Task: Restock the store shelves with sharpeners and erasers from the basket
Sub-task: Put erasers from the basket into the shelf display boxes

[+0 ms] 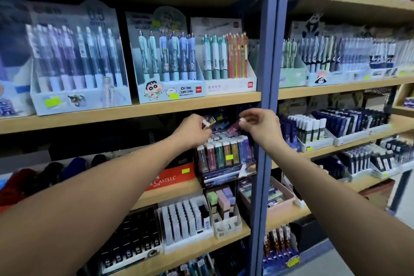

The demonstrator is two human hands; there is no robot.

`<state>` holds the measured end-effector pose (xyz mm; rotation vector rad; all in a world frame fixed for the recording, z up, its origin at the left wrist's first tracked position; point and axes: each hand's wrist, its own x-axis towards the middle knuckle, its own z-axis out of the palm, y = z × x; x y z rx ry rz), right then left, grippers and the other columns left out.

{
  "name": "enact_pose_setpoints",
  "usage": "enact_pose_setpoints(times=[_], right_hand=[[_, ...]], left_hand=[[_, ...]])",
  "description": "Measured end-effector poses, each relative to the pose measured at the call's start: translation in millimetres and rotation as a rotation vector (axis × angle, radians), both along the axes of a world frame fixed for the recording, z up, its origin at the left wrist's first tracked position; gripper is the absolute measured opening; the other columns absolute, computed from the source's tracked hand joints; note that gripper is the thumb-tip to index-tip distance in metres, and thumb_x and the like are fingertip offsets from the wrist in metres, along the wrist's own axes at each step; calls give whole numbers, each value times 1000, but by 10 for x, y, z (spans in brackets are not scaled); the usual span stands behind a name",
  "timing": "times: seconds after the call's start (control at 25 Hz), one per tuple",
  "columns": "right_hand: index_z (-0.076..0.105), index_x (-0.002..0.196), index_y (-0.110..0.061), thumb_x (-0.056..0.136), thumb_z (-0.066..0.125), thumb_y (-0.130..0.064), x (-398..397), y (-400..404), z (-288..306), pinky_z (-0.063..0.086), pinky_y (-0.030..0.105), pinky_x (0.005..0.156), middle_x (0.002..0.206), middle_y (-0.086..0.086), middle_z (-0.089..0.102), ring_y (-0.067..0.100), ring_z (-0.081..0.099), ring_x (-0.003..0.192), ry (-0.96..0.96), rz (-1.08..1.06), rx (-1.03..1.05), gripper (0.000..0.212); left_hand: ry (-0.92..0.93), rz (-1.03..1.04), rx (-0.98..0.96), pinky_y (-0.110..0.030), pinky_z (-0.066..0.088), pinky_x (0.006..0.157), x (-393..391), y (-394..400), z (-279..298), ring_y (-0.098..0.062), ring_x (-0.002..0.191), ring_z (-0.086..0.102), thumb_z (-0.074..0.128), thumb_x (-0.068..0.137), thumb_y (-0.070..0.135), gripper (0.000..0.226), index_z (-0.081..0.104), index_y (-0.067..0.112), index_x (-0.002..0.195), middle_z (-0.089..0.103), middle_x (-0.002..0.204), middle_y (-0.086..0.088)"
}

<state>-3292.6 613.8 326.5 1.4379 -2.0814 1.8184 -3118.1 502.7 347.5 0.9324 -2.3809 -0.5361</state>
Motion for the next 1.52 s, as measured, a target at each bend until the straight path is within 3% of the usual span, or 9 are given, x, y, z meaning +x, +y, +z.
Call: enact_pose_setpoints(times=[0.32, 0.48, 0.64, 0.88, 1.0, 1.12, 1.24, 1.4, 1.52], right_hand=[[76, 98, -11, 84, 76, -2, -83, -424, 114, 60, 34, 78, 83, 2, 73, 16, 70, 81, -17, 190, 238, 16], [74, 98, -7, 86, 74, 0, -32, -513, 194, 47, 15, 50, 81, 5, 70, 3, 64, 58, 50, 233, 427, 14], [73, 90, -20, 85, 76, -4, 3, -686, 280, 60, 35, 79, 85, -3, 73, 18, 71, 86, 271, 242, 568, 17], [68, 88, -21, 82, 77, -3, 82, -713, 358, 58, 36, 85, 89, -2, 71, 20, 70, 92, 481, 300, 714, 21], [76, 95, -18, 86, 76, -13, 119, -697, 318, 55, 26, 77, 89, -3, 72, 15, 67, 86, 579, 289, 747, 10], [74, 110, -17, 92, 69, -13, 95, -562, 330, 47, 19, 62, 85, 0, 72, 11, 61, 71, 339, 369, 609, 19], [72, 110, -7, 85, 77, -10, 132, -464, 275, 51, 20, 73, 98, 8, 76, 11, 68, 85, -20, 541, 348, 26], [69, 103, 9, 84, 74, 0, 121, -469, 198, 56, 26, 72, 90, 23, 73, 23, 70, 80, -258, 522, 183, 21], [66, 97, 5, 91, 64, 3, 59, -369, 240, 56, 26, 67, 80, 13, 72, 20, 69, 74, -456, 503, 117, 6]], left_hand=[[-83, -19, 66, -20, 37, 48, -17, -344, -148, -15, 60, 55, 68, 87, 20, 10, 66, 11, 82, 62, 70, -2], [-65, -31, 73, -18, 36, 46, 14, -395, -196, -14, 58, 54, 71, 84, 16, 11, 71, 5, 87, 62, 68, -2], [-73, -12, 77, -17, 34, 43, -5, -377, -182, -11, 51, 50, 71, 83, 16, 13, 72, 3, 86, 59, 63, -1], [-66, -9, 94, -21, 39, 50, 11, -333, -171, -15, 57, 53, 70, 84, 14, 6, 70, 9, 84, 63, 71, -5], [-52, -27, 116, -21, 39, 51, 30, -317, -154, -16, 57, 53, 69, 84, 12, 3, 68, 10, 82, 62, 70, -6], [-23, -49, 153, -20, 37, 47, 34, -330, -108, -13, 52, 51, 72, 84, 14, 11, 64, 15, 77, 60, 65, -1], [78, -99, 129, -19, 36, 45, -4, -261, -54, -7, 46, 49, 80, 82, 21, 24, 62, 14, 67, 58, 56, 4], [188, -180, 320, -16, 36, 38, -6, -106, 14, -2, 40, 52, 74, 90, 15, 17, 70, -1, 93, 70, 73, -8], [242, -89, 496, -16, 26, 34, 53, -116, 60, -5, 37, 40, 73, 90, 23, 20, 66, 7, 99, 69, 72, -6]])
